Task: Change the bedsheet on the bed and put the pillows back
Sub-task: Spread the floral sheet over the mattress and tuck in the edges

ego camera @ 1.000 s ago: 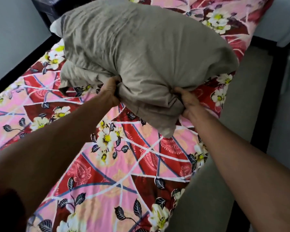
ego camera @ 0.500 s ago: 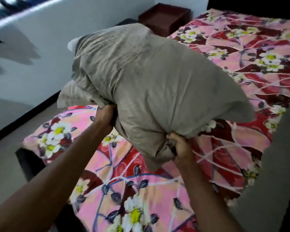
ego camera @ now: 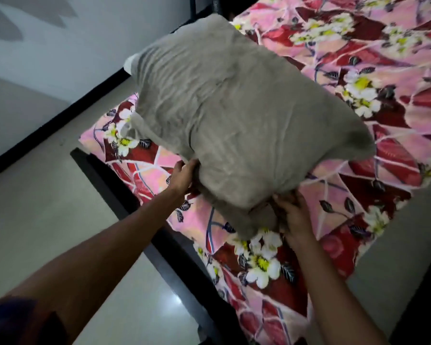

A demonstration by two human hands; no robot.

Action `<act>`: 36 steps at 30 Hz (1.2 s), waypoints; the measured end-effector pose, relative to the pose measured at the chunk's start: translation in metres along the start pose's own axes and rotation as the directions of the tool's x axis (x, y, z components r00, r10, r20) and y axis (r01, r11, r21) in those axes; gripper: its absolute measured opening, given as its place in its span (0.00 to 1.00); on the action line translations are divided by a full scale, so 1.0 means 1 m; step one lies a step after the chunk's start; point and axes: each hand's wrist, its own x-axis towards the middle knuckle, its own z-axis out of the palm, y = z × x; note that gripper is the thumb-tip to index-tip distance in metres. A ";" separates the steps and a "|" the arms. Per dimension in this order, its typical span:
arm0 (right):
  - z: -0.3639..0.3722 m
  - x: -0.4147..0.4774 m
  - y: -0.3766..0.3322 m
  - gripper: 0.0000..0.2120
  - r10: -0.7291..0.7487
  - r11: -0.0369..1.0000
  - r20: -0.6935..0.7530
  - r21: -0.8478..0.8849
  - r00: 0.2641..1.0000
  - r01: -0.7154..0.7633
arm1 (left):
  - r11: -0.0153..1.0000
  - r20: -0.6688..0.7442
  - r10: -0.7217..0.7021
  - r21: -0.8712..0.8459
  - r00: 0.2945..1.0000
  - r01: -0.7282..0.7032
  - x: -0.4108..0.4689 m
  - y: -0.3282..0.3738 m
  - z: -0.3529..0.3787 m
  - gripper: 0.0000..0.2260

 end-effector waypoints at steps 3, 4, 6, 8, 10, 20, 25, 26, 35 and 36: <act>-0.013 -0.045 0.006 0.24 -0.042 0.978 -0.202 -0.208 0.978 -0.002 | 0.991 -0.060 0.107 0.092 0.992 -0.101 -0.033 -0.038 0.005 0.13; -0.020 -0.065 0.011 0.19 -0.080 0.961 -0.247 -0.276 0.966 0.009 | 0.971 -0.026 0.164 0.183 0.986 -0.156 -0.051 -0.056 0.009 0.10; -0.034 -0.105 0.022 0.08 -0.151 0.923 -0.297 -0.383 0.943 0.027 | 0.900 0.158 0.220 0.348 0.963 -0.263 -0.089 -0.096 0.014 0.09; -0.049 -0.151 0.036 0.02 -0.246 0.857 -0.331 -0.513 0.911 0.045 | 0.768 0.367 0.208 0.513 0.907 -0.384 -0.130 -0.137 0.020 0.11; -0.067 -0.198 0.062 0.05 -0.323 0.771 -0.340 -0.635 0.883 0.037 | 0.570 0.598 0.154 0.597 0.787 -0.565 -0.167 -0.177 0.028 0.09; -0.147 -0.289 0.214 0.18 -0.184 0.337 0.001 -0.939 0.983 0.064 | -0.141 0.815 -0.168 0.537 0.554 -0.832 -0.205 -0.307 0.063 0.26; -0.152 -0.252 0.227 0.18 -0.328 0.224 0.077 -0.962 0.942 0.156 | -0.322 0.774 -0.196 0.529 0.602 -0.785 -0.160 -0.328 0.078 0.32; -0.156 -0.249 0.227 0.18 -0.343 0.205 0.097 -0.963 0.934 0.175 | -0.365 0.775 -0.201 0.508 0.599 -0.780 -0.154 -0.329 0.082 0.34; -0.155 -0.246 0.242 0.24 -0.264 -0.074 0.208 -0.978 0.942 0.195 | -0.369 0.758 -0.177 0.540 0.628 -0.756 -0.155 -0.333 0.096 0.33; -0.152 -0.237 0.239 0.22 -0.268 -0.074 0.179 -0.983 0.947 0.165 | -0.341 0.770 -0.163 0.543 0.617 -0.767 -0.156 -0.333 0.096 0.31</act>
